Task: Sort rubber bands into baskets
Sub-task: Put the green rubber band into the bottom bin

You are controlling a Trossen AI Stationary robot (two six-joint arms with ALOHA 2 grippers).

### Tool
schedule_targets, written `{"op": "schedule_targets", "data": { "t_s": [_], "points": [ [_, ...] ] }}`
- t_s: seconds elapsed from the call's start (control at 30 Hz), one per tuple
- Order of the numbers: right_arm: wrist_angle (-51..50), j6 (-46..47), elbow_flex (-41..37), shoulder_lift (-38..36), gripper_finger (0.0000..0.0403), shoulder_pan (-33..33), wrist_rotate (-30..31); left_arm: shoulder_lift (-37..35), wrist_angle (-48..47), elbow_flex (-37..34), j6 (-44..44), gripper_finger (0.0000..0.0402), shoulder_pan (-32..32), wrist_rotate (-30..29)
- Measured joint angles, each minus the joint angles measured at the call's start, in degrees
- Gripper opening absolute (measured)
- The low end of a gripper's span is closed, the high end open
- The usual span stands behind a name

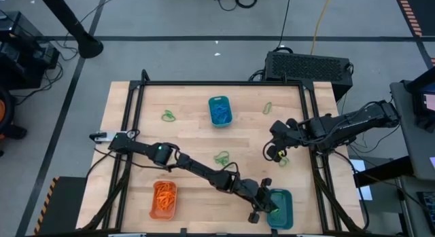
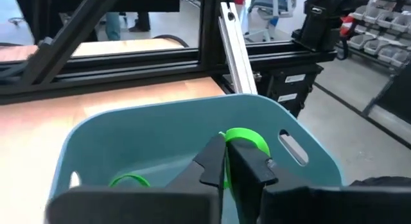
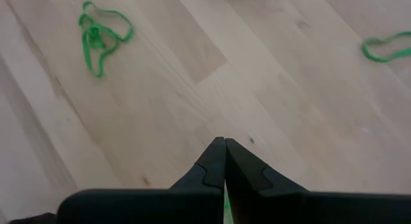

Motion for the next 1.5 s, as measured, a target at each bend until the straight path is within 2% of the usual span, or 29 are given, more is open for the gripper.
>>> {"op": "schedule_targets", "data": {
  "t_s": [0.37, 0.5, 0.67, 0.93, 1.13, 1.27, 1.4, 1.5],
  "points": [
    [3.43, -1.15, 0.0, 0.0, 0.0, 0.0, 0.09, -0.04, -2.11, 0.0, 2.25, 0.0132, 1.01, -1.49],
    [3.48, -1.15, 0.0, 0.0, 0.0, -0.01, 0.09, -0.17, -2.24, -0.02, 1.37, 0.0157, 1.27, -1.51],
    [3.48, -1.21, 0.0, 0.02, 0.0, 0.0, 0.09, -2.77, -8.52, -0.09, 3.99, 0.0162, 1.4, -1.79],
    [4.36, -1.83, 0.0, 0.02, 0.0, -0.02, 0.09, -6.72, -12.53, -0.04, 12.8, 0.0162, 1.05, -5.17],
    [4.97, -2.18, 0.0, 0.02, 0.0, -0.01, 0.09, -6.2, -13.27, -0.02, 26.18, 0.0162, 0.18, -11.64],
    [6.8, -2.25, 0.0, 0.02, 0.0, 0.0, 0.09, -5.99, -15.86, -0.1, 26.85, 0.0162, -0.4, -18.24],
    [7.36, -2.27, 0.0, 0.02, 0.0, 0.0, -0.01, -9.48, -24.44, -0.11, 26.87, 0.0162, -1.3, -24.67],
    [7.13, -2.26, 0.0, 0.02, 0.0, 0.0, -0.11, -13.1, -36.64, 0.12, 24.58, 0.0162, -1.78, -24.92]
  ]
}}
